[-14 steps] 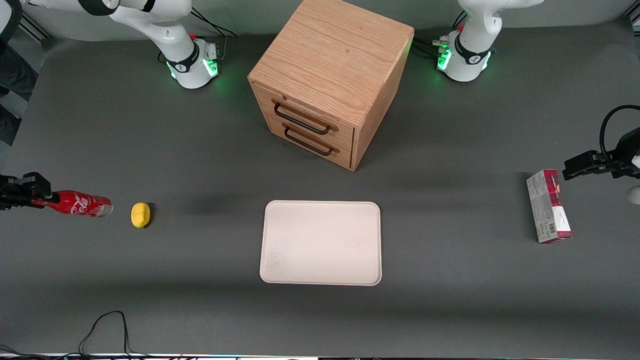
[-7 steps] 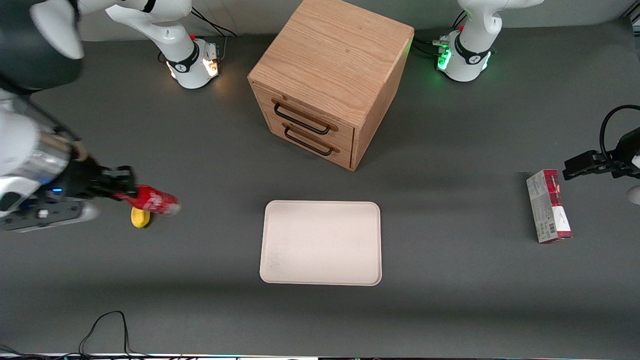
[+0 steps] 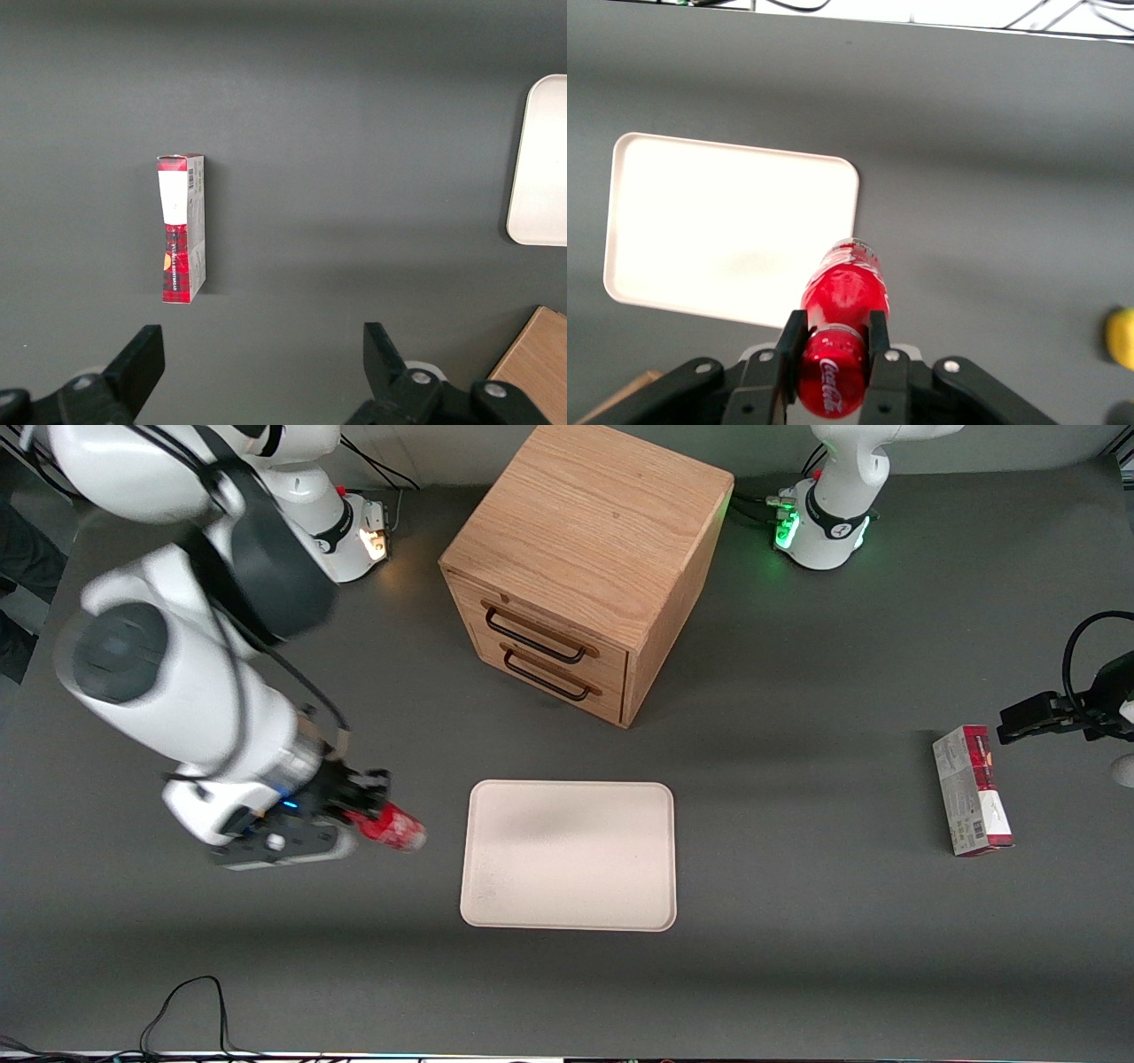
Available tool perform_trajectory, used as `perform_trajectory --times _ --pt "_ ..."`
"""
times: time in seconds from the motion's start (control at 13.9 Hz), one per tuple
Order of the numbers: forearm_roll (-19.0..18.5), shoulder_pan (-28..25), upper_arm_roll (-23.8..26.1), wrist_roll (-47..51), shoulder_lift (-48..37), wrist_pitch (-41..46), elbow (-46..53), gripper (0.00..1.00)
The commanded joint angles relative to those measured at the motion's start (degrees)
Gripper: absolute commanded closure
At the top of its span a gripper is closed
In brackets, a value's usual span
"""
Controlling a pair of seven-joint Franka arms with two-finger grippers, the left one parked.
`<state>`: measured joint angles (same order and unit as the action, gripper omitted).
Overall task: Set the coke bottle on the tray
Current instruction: 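Lift the bottle and carry it with the right gripper over the cream tray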
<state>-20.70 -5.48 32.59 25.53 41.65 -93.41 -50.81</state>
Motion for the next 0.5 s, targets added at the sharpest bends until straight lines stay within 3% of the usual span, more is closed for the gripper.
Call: perform_trajectory --times 0.0,0.07,0.22,0.43 --pt "-2.6 -0.1 1.8 2.3 4.6 -7.2 -1.2 1.0" --pt "-3.5 -0.6 1.8 2.4 6.4 -10.3 -1.9 1.0" --pt "-9.2 -2.2 1.9 2.5 10.2 -14.3 -2.3 1.0" --pt "-10.9 -2.3 1.9 2.4 13.7 -18.7 -2.5 1.0"
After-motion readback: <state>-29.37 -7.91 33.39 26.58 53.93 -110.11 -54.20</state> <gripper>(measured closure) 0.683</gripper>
